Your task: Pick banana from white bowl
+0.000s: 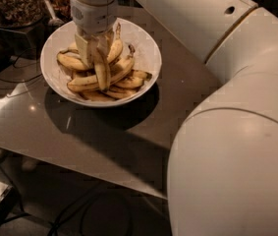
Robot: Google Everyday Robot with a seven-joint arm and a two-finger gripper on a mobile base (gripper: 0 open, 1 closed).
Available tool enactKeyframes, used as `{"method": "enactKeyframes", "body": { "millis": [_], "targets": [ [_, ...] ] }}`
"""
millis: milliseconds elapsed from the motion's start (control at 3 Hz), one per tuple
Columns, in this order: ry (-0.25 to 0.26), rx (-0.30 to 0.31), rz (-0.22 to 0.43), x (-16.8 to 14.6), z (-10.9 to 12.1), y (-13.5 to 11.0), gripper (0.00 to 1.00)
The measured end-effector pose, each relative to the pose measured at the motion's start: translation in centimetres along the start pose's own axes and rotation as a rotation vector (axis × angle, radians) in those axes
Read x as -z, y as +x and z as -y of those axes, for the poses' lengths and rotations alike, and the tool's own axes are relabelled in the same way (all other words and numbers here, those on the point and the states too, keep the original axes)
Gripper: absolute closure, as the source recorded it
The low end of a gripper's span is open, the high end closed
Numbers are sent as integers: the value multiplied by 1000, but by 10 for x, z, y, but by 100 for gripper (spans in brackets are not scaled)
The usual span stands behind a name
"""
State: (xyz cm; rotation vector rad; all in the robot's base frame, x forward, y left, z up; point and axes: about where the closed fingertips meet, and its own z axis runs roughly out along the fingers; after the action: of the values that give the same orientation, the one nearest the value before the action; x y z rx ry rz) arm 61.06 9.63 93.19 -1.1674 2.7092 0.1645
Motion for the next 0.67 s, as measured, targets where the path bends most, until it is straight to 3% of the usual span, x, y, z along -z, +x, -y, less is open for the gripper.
{"method": "enactKeyframes", "body": {
  "millis": [667],
  "targets": [
    [12,204,89,53,-21,39,100]
  ]
}}
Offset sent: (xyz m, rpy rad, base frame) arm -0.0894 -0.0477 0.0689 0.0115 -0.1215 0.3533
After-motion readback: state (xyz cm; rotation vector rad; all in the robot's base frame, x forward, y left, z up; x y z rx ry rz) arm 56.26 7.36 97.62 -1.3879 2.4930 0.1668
